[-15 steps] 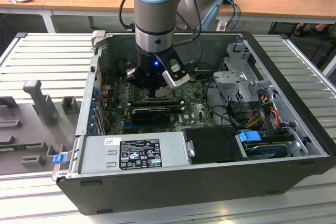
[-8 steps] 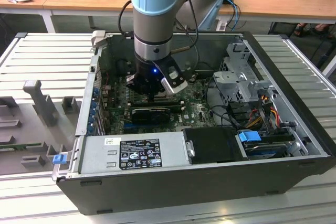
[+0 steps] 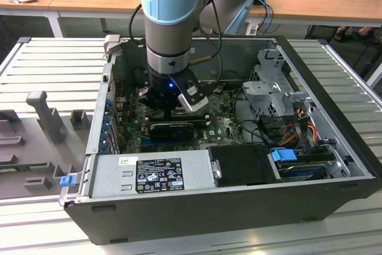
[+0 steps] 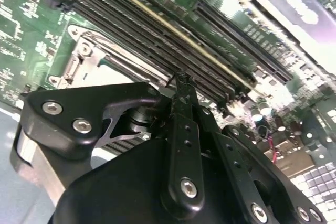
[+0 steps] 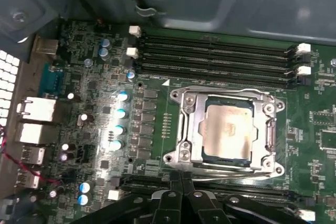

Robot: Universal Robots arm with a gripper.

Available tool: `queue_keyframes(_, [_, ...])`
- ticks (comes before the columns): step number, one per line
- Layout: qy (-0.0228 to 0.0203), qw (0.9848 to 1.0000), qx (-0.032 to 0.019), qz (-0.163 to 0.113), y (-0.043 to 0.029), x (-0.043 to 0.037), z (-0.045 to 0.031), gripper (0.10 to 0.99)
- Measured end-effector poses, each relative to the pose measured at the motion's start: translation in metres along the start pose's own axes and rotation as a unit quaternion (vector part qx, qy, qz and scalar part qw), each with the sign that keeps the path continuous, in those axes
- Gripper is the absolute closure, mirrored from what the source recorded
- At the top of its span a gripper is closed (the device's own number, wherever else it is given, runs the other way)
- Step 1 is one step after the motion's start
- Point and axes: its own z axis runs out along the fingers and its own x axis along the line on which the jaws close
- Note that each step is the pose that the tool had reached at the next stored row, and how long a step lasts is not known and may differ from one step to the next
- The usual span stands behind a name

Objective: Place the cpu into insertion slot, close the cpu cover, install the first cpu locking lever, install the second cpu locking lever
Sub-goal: 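Install the second cpu locking lever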

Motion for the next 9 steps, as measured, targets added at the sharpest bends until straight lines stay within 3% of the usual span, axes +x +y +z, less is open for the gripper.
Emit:
queue_keyframes(8, [-0.0011,0.9999,-0.0106,-0.001,-0.0018,0.0038,0.0053,0.980])
queue_keyframes(9, [-0.0019,0.9998,-0.0187,-0.001,-0.0021,0.0039,0.0061,0.980])
